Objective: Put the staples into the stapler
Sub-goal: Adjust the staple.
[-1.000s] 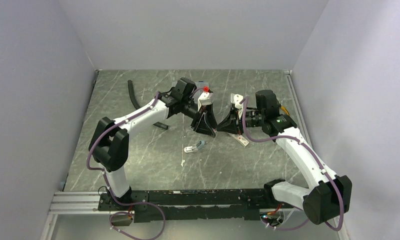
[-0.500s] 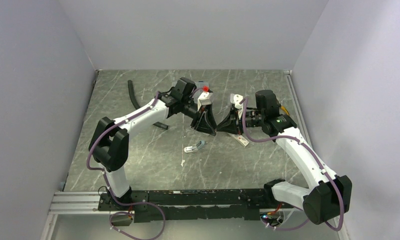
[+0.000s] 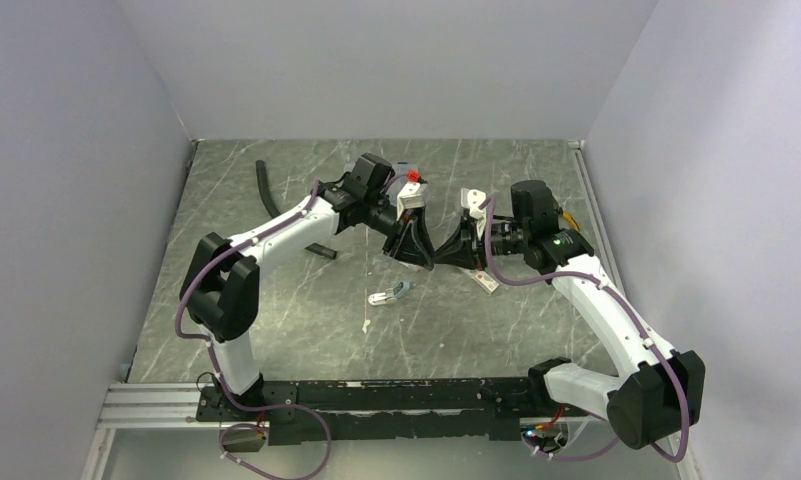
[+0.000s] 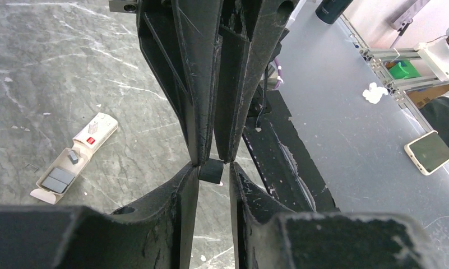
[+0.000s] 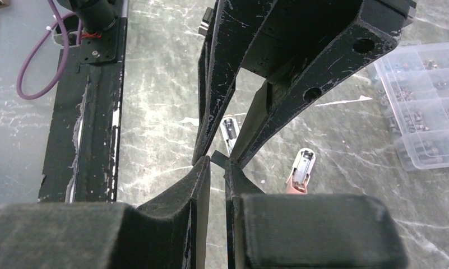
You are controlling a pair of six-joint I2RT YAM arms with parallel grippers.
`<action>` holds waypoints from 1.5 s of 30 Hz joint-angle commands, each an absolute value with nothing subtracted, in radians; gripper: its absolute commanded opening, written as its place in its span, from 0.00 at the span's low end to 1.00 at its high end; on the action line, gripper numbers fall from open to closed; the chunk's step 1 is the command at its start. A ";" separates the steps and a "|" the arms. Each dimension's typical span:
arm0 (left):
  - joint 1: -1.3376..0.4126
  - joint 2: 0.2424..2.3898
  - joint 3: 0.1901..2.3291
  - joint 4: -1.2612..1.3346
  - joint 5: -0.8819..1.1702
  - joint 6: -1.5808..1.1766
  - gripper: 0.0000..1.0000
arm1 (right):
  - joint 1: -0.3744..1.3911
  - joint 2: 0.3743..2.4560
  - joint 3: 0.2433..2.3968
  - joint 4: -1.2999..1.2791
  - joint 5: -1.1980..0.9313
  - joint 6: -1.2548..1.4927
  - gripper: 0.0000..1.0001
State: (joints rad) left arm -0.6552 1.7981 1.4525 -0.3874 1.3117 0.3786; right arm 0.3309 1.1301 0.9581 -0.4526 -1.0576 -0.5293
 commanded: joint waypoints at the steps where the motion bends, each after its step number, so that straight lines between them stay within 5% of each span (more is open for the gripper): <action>1: -0.656 1.796 1.495 -0.428 1.341 0.430 0.33 | 0.335 1.108 0.971 -0.444 -1.088 -0.564 0.11; 11: -0.652 1.788 1.500 -0.442 1.331 0.441 0.33 | 0.335 1.106 0.974 -0.449 -1.090 -0.563 0.10; 21: -0.650 1.797 1.507 -0.445 1.318 0.444 0.19 | 0.334 1.106 0.972 -0.449 -1.091 -0.567 0.12; 31: -0.650 1.773 1.515 -0.550 1.199 0.564 0.09 | 0.334 1.077 0.963 -0.442 -1.054 -0.561 0.52; 45: -0.663 1.562 1.338 -0.740 0.626 0.774 0.06 | 0.328 1.018 0.914 -0.473 -0.887 -0.582 0.55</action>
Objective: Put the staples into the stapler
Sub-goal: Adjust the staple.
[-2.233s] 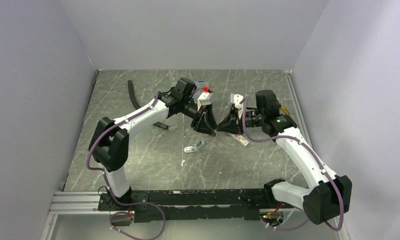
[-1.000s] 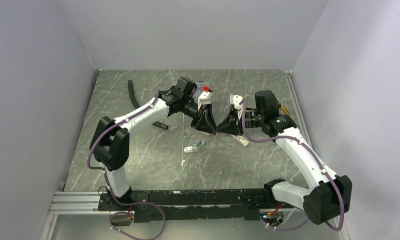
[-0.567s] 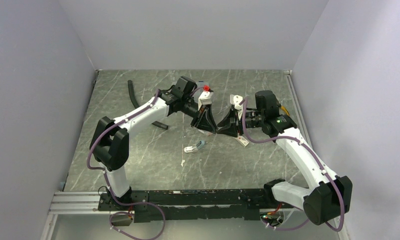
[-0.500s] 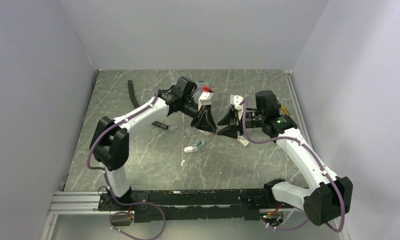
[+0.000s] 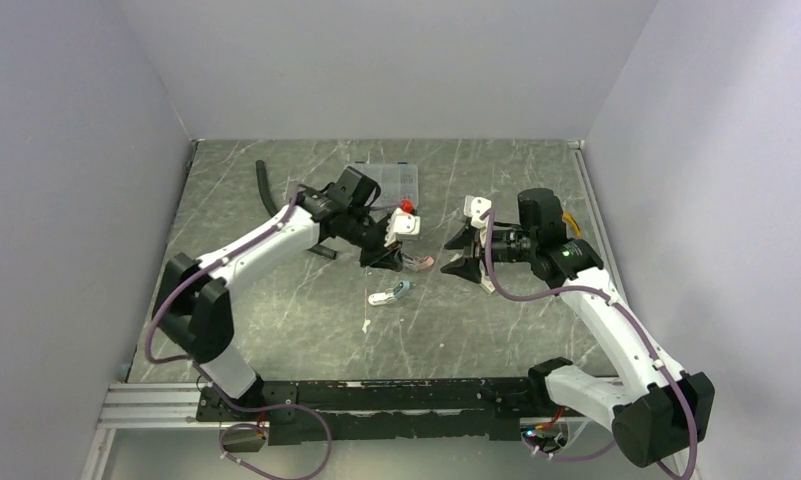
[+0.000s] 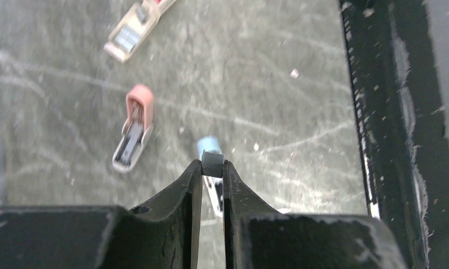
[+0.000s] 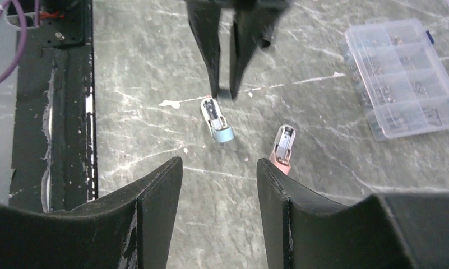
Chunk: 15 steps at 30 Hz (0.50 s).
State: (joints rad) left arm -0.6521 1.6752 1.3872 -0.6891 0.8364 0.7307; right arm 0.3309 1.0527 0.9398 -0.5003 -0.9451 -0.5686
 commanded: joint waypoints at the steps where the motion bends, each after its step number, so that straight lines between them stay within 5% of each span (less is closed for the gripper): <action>1: -0.670 1.538 1.313 -0.739 0.581 0.764 0.06 | 0.326 1.015 0.909 -0.467 -0.879 -0.580 0.55; 8: -0.742 1.480 1.222 -0.775 0.288 0.647 0.06 | 0.321 1.020 0.891 -0.445 -0.844 -0.575 0.54; 15: -0.762 1.459 1.167 -0.757 0.246 0.544 0.04 | 0.319 1.027 0.853 -0.395 -0.859 -0.526 0.54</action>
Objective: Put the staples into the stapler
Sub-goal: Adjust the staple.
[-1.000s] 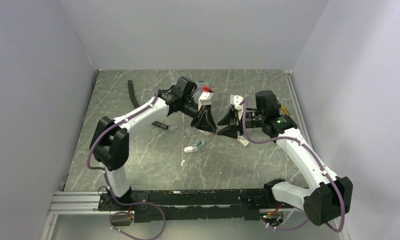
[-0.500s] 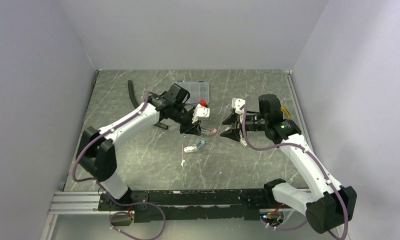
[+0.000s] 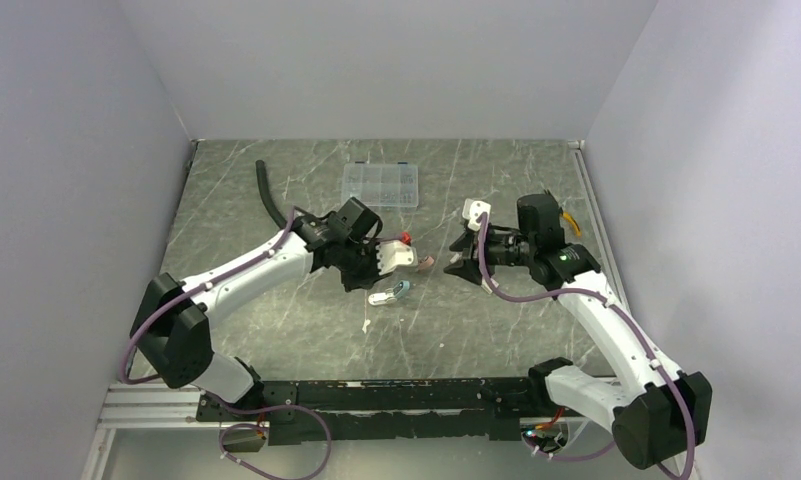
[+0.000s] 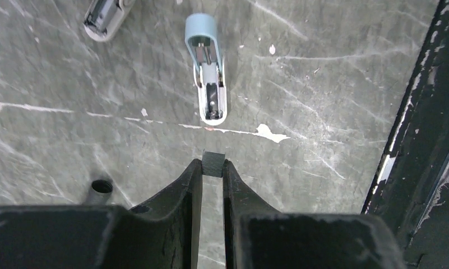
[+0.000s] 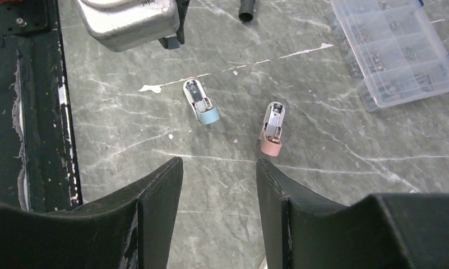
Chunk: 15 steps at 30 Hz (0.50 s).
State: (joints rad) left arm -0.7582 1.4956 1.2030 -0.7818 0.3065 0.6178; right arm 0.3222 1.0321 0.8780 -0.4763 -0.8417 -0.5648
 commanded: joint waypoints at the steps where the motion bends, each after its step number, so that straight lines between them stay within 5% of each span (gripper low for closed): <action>1: -0.762 1.440 1.155 -0.734 0.256 0.542 0.04 | 0.318 1.035 0.845 -0.373 -0.864 -0.494 0.54; 10: -0.760 1.411 1.156 -0.509 0.241 0.540 0.05 | 0.317 1.298 0.894 -0.094 -0.955 -0.035 0.53; 15: -0.760 1.444 1.165 -0.380 0.243 0.505 0.05 | 0.313 1.424 0.936 0.028 -1.031 0.184 0.44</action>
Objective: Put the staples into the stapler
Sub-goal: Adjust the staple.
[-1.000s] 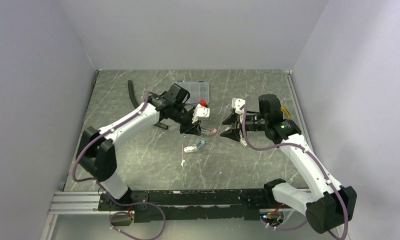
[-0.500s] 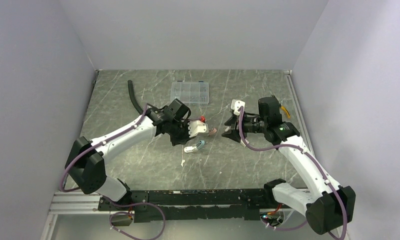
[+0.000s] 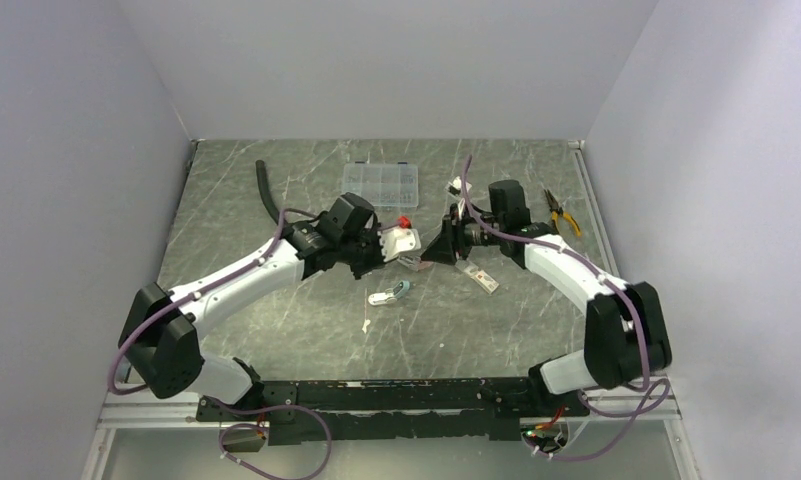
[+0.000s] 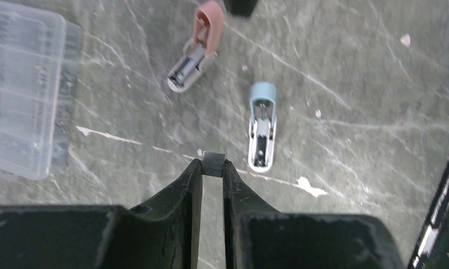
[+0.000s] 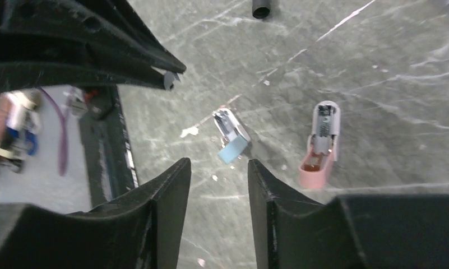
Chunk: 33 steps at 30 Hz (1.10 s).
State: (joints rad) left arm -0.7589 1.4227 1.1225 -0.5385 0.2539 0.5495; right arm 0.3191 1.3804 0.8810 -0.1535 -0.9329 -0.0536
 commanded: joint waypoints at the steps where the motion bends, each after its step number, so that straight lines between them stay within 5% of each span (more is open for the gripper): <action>1: -0.761 1.449 1.167 -0.360 0.239 0.499 0.05 | 0.314 1.435 0.937 0.071 -1.044 0.229 0.43; 11: -0.761 1.484 1.169 -0.287 0.237 0.450 0.05 | 0.323 1.550 0.936 0.317 -1.100 0.504 0.37; 33: -0.761 1.499 1.185 -0.289 0.270 0.436 0.06 | 0.374 1.630 0.969 0.330 -1.120 0.518 0.27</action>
